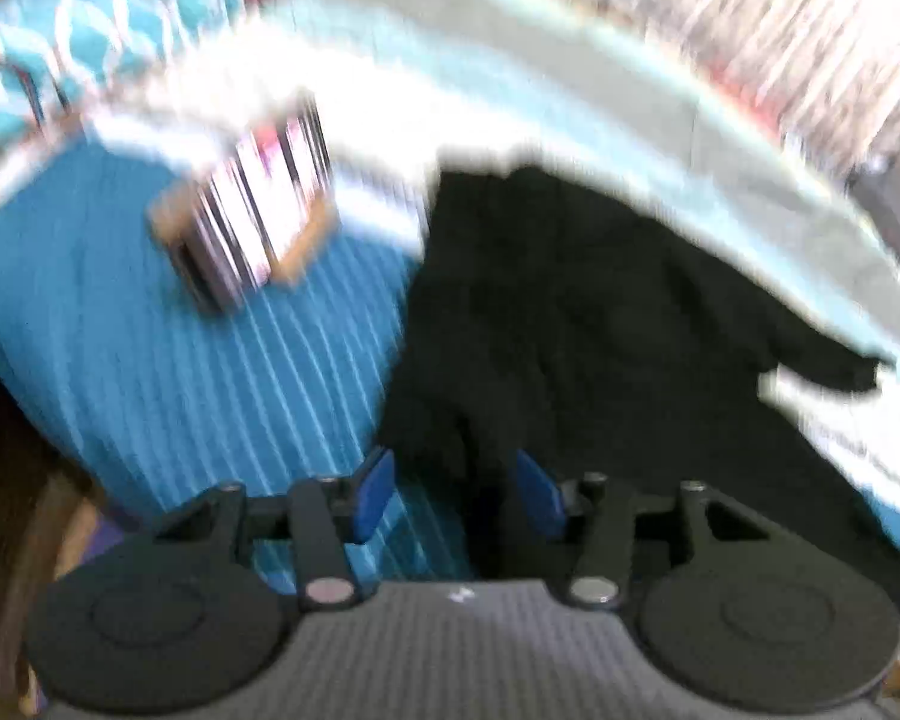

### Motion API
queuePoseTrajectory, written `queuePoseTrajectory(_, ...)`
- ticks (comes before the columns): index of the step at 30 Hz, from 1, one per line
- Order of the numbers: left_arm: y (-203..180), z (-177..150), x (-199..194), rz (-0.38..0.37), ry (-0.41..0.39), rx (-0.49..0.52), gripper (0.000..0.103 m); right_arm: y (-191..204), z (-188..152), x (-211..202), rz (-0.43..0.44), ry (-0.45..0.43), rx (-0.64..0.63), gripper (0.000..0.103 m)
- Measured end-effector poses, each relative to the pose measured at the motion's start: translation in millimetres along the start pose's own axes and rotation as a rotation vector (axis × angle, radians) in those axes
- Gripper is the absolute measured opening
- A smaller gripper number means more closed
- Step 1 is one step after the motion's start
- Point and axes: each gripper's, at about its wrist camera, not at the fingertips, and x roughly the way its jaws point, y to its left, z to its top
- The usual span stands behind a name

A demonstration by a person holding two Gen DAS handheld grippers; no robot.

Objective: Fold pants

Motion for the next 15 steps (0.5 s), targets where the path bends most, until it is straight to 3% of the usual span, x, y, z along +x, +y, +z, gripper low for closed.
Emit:
queuePoseTrajectory(2, -3.3, 24.0, -8.8, 0.062, -0.098, 0.064, 0.050, 18.8, 10.1, -12.1, -0.041, -0.091, -0.063, 0.037)
queuePoseTrajectory(5, -32.0, 65.5, 9.2, 0.183, -0.182, 0.227, 0.051, 75.2, 26.0, -13.8, 0.051, -0.115, -0.168, 0.037)
queuePoseTrajectory(7, -56.4, 91.3, 34.3, 0.215, -0.219, 0.332, 0.055, 121.8, 31.0, -4.8, 0.135, -0.084, -0.232, 0.037)
queuePoseTrajectory(11, -104.0, 132.1, 98.4, 0.186, -0.231, 0.485, 0.065, 214.9, 31.3, 48.1, 0.268, 0.041, -0.345, 0.039)
queuePoseTrajectory(13, -122.9, 146.8, 137.4, 0.175, -0.232, 0.545, 0.075, 255.6, 28.9, 88.0, 0.293, 0.110, -0.352, 0.045)
queuePoseTrajectory(14, -129.4, 151.3, 156.0, 0.167, -0.228, 0.569, 0.087, 274.6, 26.9, 110.3, 0.292, 0.139, -0.353, 0.048)
queuePoseTrajectory(15, -135.6, 155.7, 174.8, 0.162, -0.220, 0.592, 0.093, 290.9, 24.5, 133.8, 0.278, 0.165, -0.353, 0.050)
